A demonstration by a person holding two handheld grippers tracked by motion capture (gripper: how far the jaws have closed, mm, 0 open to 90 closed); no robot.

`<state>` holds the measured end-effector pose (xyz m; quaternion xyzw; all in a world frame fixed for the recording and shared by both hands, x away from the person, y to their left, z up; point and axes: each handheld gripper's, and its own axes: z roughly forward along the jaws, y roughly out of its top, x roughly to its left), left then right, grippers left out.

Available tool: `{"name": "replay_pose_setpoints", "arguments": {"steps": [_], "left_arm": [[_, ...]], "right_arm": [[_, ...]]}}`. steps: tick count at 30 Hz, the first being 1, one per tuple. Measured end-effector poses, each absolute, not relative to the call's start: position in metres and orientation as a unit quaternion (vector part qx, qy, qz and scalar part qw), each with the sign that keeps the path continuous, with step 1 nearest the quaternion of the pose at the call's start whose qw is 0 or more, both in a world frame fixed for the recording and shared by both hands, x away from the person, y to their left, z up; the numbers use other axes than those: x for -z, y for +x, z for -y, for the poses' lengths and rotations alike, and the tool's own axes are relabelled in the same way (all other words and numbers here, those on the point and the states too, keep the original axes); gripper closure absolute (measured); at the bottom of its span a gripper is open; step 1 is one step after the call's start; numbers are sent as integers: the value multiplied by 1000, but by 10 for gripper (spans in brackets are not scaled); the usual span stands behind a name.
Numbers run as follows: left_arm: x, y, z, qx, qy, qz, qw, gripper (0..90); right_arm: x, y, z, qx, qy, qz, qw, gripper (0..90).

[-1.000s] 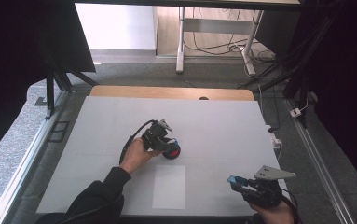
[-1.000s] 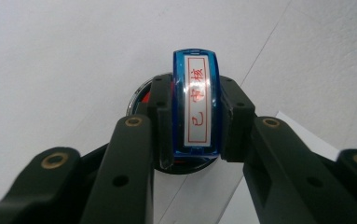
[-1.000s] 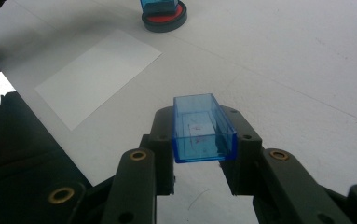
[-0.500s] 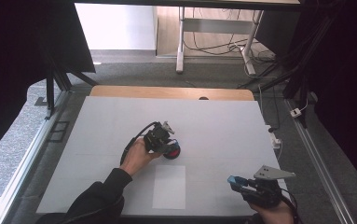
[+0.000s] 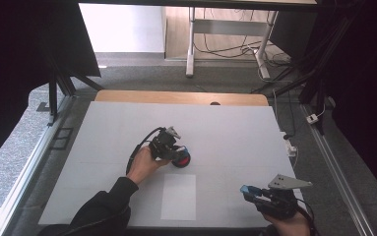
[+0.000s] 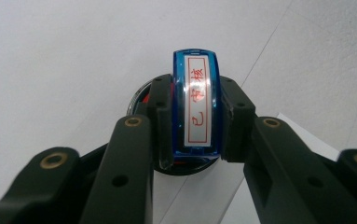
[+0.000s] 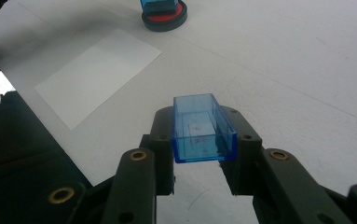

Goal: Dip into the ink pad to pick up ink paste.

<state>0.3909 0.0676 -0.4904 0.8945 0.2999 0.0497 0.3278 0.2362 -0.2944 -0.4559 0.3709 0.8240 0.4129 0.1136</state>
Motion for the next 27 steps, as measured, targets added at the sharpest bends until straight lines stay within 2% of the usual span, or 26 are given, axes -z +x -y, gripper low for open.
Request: {"name": "replay_pose_setpoints", "arguments": {"steps": [14, 27], "left_arm": [[481, 388, -70, -62, 891, -297, 339, 700], [471, 375, -77, -51, 889, -284, 355, 699]], "right_arm": [[456, 235, 294, -414, 370, -823, 117, 684], [456, 235, 295, -415, 371, -823, 116, 684]]}}
